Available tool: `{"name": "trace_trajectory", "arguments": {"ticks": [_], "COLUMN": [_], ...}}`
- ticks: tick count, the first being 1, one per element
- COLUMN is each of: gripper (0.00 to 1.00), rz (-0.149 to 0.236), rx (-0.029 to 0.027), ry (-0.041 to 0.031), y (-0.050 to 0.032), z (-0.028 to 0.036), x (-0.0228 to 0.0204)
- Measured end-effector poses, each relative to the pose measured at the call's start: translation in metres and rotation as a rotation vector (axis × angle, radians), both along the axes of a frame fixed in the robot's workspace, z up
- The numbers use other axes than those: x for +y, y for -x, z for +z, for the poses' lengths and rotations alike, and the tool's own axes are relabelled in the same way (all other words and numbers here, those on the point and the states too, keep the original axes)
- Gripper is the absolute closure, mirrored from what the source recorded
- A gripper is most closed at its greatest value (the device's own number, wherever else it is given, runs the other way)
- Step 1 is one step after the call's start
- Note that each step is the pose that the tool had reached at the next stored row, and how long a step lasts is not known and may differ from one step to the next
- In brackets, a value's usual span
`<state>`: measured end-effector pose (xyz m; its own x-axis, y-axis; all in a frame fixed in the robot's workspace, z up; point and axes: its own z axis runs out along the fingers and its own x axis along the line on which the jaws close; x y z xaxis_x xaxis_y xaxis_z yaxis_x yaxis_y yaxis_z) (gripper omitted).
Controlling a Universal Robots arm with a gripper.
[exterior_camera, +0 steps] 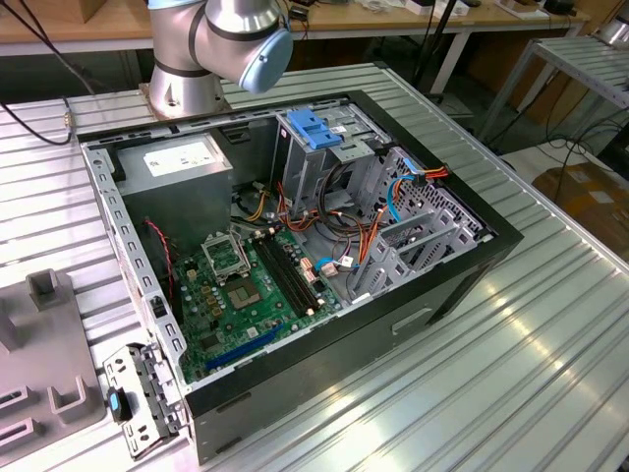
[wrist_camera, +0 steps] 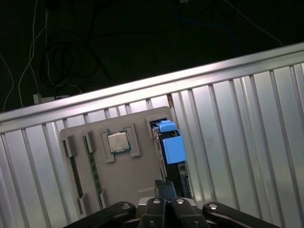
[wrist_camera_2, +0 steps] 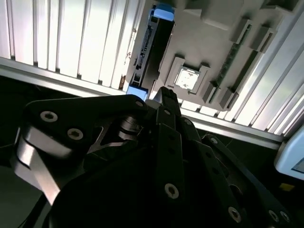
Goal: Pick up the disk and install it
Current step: 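Pick up the disk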
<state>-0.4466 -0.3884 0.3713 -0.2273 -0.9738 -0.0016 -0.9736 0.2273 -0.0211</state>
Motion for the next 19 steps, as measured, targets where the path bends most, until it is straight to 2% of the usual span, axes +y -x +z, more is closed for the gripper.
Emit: {"name": "trace_trajectory", "arguments": {"ticks": [6, 7, 8, 9, 10, 11, 12, 15, 17, 19], "gripper": [0.89, 0.83, 0.83, 0.76, 0.64, 0.58, 0.58, 0.4, 0.4, 0.4], "rz": [0.029, 0.034, 0.038, 0.043, 0.046, 0.048, 0.049, 0.064, 0.082, 0.091], "rx": [-0.0002, -0.0002, -0.0003, -0.0003, -0.0001, -0.0001, -0.0001, -0.0001, 0.0003, 0.0055], "ry": [-0.0029, -0.0034, -0.0038, -0.004, -0.0039, -0.0039, -0.004, -0.0058, -0.0125, -0.0127], "y": [0.0088, 0.01, 0.0105, 0.0108, 0.0109, 0.011, 0.0109, 0.0114, 0.0116, 0.0116], "z": [-0.0057, -0.0064, -0.007, -0.0079, -0.0091, -0.0098, -0.0102, -0.0123, -0.0142, -0.0153], "x": [0.0, 0.0, -0.0001, 0.0, 0.0007, 0.0019, 0.0027, 0.0034, 0.0036, 0.0039]}}
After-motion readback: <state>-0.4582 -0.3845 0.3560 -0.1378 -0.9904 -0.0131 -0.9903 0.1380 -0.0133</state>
